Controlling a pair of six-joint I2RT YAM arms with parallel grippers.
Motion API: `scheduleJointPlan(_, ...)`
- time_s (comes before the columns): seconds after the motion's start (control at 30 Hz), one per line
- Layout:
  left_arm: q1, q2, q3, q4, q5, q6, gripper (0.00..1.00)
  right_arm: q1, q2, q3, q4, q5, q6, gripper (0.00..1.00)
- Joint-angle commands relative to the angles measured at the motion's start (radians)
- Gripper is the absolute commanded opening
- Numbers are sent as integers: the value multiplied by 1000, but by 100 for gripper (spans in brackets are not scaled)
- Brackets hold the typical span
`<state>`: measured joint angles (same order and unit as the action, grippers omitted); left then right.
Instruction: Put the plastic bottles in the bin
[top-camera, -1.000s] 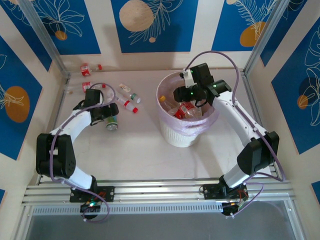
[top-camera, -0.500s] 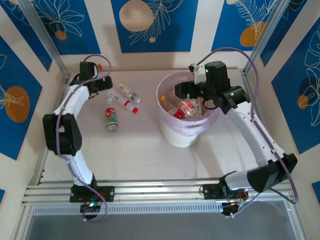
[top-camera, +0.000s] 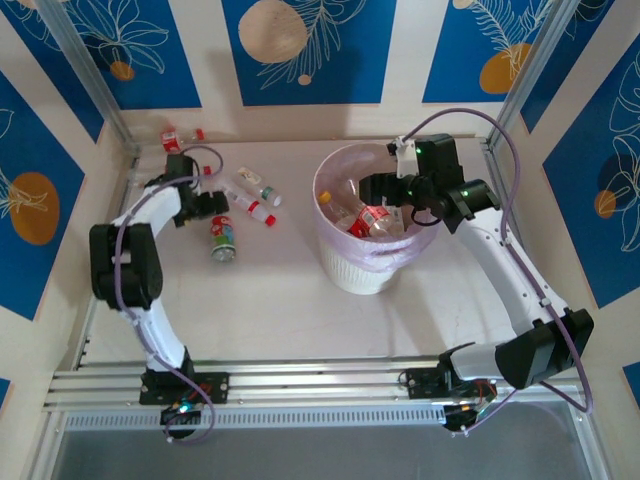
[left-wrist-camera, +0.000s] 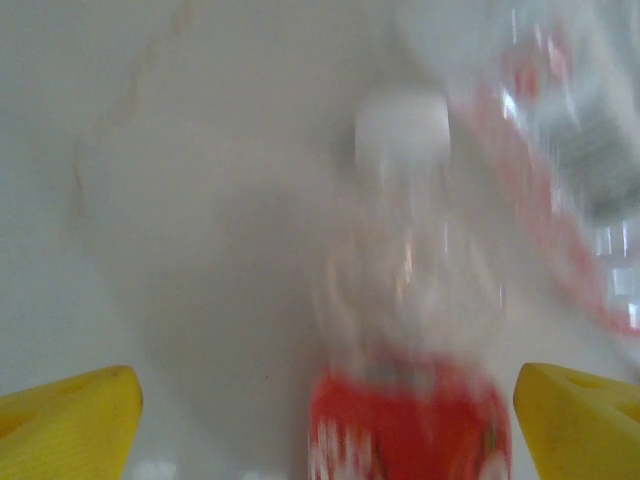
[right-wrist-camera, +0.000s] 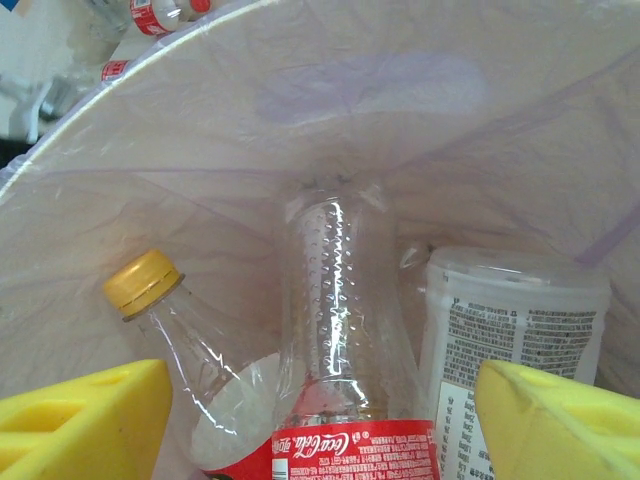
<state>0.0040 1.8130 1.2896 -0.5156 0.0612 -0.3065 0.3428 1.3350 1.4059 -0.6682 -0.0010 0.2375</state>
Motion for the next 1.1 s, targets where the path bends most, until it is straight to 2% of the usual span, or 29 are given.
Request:
scheduleJointPlan(0.0,-38,-148,-118,36,81,-49,97,-5,-17,-5,7,-27,24,80)
scheduleJointPlan(0.13,-50,-185,-198,20,63,-35,100,1,-23,-7,28,-47,49,81)
scheduleJointPlan(0.33,-52,-117,-176,-12,58,-17,100,16,-39,1,8,-35,52,81)
scheduleJointPlan(0.6,-71,-84,-212,27,98,-38,99,18,-66,7,-26,-1,52,86)
scheduleJointPlan(0.77,-84,-81,-223,43,98,-43,79,16,-92,-11,-22,16,67,89)
scheduleJointPlan(0.93,-84,-79,-234,63,108,-48,65,12,-116,-18,-33,15,74,92)
scheduleJointPlan(1.07,-85,-153,-262,94,100,-42,52,13,-146,-17,-57,19,69,92)
